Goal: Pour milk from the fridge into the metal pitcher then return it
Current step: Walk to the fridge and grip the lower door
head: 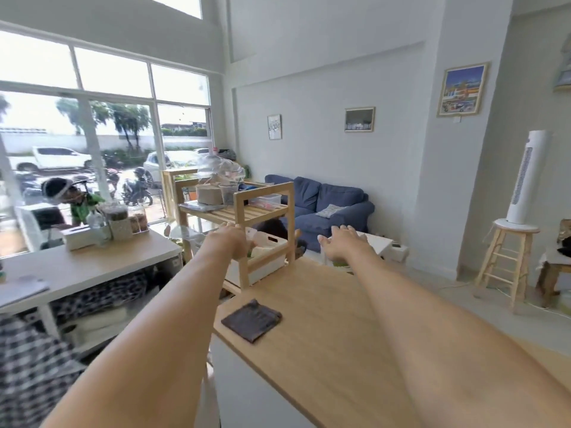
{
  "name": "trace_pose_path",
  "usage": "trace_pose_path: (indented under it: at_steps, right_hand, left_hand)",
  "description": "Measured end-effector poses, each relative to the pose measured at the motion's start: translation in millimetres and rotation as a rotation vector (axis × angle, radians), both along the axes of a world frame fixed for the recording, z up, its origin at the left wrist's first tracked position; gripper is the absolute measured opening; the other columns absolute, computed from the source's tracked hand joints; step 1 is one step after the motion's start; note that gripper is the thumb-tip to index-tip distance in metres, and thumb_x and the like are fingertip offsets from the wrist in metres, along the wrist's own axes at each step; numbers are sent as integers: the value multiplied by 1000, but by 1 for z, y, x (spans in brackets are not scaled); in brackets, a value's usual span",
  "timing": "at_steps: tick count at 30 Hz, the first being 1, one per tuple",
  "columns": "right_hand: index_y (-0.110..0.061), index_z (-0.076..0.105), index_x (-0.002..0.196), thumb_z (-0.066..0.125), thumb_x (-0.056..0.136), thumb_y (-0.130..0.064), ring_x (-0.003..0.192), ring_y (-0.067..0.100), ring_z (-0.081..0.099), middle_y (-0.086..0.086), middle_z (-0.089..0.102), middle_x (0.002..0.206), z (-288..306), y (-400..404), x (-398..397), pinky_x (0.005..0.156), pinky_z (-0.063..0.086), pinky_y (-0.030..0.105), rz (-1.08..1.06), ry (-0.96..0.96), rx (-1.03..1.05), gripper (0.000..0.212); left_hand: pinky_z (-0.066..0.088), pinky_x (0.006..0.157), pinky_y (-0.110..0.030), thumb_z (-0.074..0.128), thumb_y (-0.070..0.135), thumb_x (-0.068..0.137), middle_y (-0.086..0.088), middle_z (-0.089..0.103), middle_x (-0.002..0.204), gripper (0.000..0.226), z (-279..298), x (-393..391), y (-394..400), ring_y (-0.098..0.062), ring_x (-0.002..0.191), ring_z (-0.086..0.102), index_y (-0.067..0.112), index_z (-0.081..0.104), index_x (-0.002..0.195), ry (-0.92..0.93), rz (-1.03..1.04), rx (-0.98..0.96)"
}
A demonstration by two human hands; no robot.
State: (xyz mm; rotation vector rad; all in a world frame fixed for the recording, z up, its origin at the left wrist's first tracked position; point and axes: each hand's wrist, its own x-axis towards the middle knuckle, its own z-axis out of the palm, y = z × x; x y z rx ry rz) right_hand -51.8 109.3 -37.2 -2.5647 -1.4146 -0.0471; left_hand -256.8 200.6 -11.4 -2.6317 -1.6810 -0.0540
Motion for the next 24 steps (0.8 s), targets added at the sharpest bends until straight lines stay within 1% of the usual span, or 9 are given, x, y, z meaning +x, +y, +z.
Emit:
trace_pose_path:
  at_steps: [4, 7, 10, 12, 14, 16, 18, 21, 24]
  right_hand:
    - [-12, 28, 148, 30, 99, -48, 145, 30, 20, 13, 26, 156, 1, 38, -54, 114, 18, 52, 135, -3, -3, 62]
    - [-13, 25, 150, 32, 99, -44, 145, 30, 18, 12, 24, 157, 3, 61, -97, 116, 15, 52, 258, 24, -30, 60]
    - [-12, 26, 150, 33, 99, -43, 145, 30, 20, 13, 25, 157, 1, 73, -142, 116, 20, 48, 388, 19, -26, 60]
    - [-13, 23, 151, 35, 99, -41, 146, 29, 16, 12, 21, 159, -3, 78, -171, 117, 16, 48, 488, 16, -44, 60]
    - [-14, 25, 150, 37, 98, -39, 146, 30, 15, 11, 21, 158, -6, 81, -199, 118, 14, 49, 564, 28, -63, 59]
    - [-11, 27, 149, 33, 99, -42, 146, 31, 17, 13, 24, 157, -7, 79, -225, 117, 15, 50, 623, 22, -74, 59]
    - [-8, 29, 148, 28, 100, -45, 144, 32, 20, 14, 27, 156, -8, 72, -248, 116, 18, 48, 687, -9, -88, 61]
    - [-6, 27, 148, 26, 99, -50, 144, 30, 21, 15, 28, 155, -12, 57, -280, 116, 20, 47, 795, -20, -104, 65]
    - [-6, 30, 145, 27, 98, -51, 143, 29, 24, 15, 31, 153, -20, 35, -312, 114, 21, 48, 887, -11, -110, 65]
  left_hand:
    - [15, 121, -45, 31, 41, 103, -8, 14, 161, 57, 3, -68, 5, -27, 149, 10, 14, 22, 152, 32, 87, -1]
    - [17, 121, -44, 33, 50, 98, -6, 18, 160, 64, -3, -123, 10, -24, 148, 16, 16, 22, 152, -12, 209, -42]
    - [17, 121, -44, 36, 54, 96, -7, 14, 161, 73, -9, -174, 3, -24, 149, 14, 13, 17, 153, -44, 381, -51]
    - [15, 121, -43, 34, 53, 98, -8, 9, 162, 74, -9, -203, -13, -25, 150, 10, 9, 12, 153, -53, 477, -56]
    - [17, 120, -43, 34, 53, 98, -9, 12, 161, 73, -8, -229, -31, -26, 149, 13, 8, 15, 153, -41, 566, -45]
    - [19, 119, -41, 34, 53, 98, -9, 17, 160, 71, -9, -253, -52, -26, 148, 17, 10, 19, 152, -30, 645, -39]
    - [18, 119, -40, 33, 51, 99, -10, 18, 160, 70, -11, -274, -76, -25, 148, 17, 8, 19, 152, -28, 718, -50]
    - [16, 121, -43, 31, 55, 97, -12, 12, 161, 77, -19, -304, -112, -26, 149, 11, 4, 14, 152, -10, 842, -76]
    - [15, 121, -44, 30, 58, 96, -13, 9, 161, 80, -31, -330, -156, -27, 150, 8, 5, 11, 153, -10, 953, -119]
